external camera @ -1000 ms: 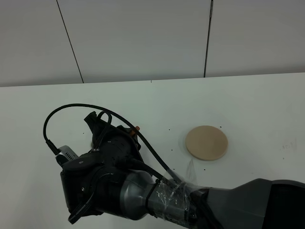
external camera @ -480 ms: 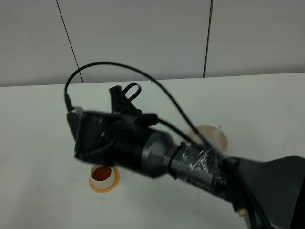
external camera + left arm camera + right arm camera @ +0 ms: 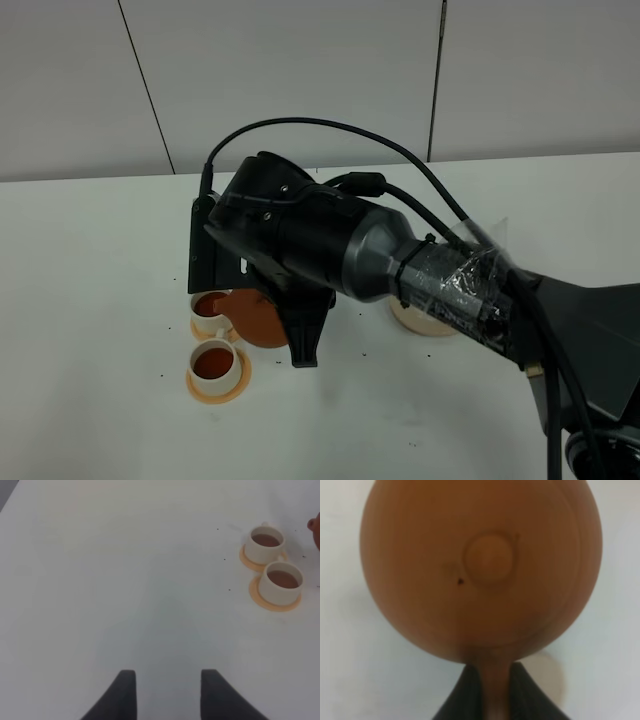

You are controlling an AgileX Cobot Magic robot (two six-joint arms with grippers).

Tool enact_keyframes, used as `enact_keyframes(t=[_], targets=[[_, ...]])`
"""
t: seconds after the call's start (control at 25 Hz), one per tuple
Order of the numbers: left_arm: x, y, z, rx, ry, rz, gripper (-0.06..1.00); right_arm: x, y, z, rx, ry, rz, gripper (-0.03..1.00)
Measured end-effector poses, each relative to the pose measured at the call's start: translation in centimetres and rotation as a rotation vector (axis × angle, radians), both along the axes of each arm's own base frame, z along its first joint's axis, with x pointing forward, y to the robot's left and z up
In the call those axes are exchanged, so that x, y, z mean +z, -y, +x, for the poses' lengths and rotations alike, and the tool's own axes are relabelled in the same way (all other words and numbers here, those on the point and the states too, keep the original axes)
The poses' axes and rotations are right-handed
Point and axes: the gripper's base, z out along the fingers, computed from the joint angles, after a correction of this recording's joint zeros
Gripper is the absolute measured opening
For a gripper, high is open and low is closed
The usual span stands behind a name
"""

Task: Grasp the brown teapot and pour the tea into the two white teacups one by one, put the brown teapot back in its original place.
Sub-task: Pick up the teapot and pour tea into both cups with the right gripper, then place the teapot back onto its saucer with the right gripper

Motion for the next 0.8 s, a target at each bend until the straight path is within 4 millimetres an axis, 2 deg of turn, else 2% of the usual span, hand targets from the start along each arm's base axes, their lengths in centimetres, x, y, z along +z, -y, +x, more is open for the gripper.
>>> enact_keyframes(t=[0.2,0.48,0.8], targets=[[0.0,0.0,0.0,0.000,0.000,0.000,0.37,-0.3,0.3,0.1,-0.013,-0.116,0.070,0.09],[0.0,0.0,0.0,0.000,0.000,0.000,0.37,-0.5,0.4,0.2,-0.010,-0.128,0.073,0.09],[0.0,0.0,0.0,0.000,0.000,0.000,0.37,-2.3,1.0,1.4,-0.044,-0.158,0.053,0.09]])
